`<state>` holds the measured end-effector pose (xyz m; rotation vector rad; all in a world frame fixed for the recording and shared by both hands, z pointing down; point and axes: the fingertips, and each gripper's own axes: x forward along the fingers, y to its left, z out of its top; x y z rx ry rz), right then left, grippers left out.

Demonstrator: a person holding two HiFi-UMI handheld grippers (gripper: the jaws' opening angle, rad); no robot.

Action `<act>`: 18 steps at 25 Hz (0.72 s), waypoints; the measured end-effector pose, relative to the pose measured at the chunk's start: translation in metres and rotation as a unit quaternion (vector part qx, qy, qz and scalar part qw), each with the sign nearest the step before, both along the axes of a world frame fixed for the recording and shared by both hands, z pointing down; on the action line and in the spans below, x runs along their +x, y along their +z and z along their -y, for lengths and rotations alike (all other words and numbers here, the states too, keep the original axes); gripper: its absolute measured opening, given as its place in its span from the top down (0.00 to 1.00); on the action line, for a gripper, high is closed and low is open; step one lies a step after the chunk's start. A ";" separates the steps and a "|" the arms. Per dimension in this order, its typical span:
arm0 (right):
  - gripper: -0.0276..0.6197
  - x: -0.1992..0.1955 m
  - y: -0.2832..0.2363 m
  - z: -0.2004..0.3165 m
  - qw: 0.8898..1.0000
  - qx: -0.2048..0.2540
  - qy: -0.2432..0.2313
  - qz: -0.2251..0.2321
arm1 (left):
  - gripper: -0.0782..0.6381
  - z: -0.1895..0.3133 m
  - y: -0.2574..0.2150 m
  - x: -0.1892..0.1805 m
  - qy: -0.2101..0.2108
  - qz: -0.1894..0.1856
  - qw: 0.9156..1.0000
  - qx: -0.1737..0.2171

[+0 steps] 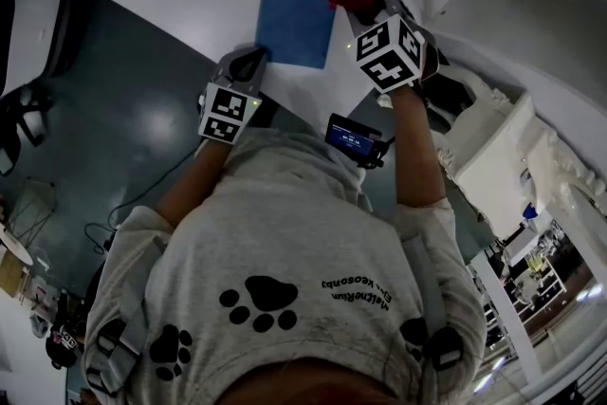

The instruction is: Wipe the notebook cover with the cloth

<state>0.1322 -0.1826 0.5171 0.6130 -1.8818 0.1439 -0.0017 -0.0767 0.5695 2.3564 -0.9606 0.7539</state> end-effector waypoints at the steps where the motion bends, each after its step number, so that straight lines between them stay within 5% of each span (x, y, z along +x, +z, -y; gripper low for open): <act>1: 0.85 -0.009 -0.003 0.000 1.000 0.003 -0.006 0.008 | 0.90 0.000 0.000 0.000 0.000 0.000 1.000 0.000; 10: 0.85 -0.102 0.013 -0.014 0.994 -0.020 -0.092 0.048 | 0.90 -0.001 -0.002 0.000 -0.001 -0.002 1.000 -0.004; 18: 0.85 -0.137 0.047 -0.022 0.987 -0.063 -0.150 0.017 | 0.90 -0.001 -0.001 0.006 0.001 -0.003 1.000 -0.009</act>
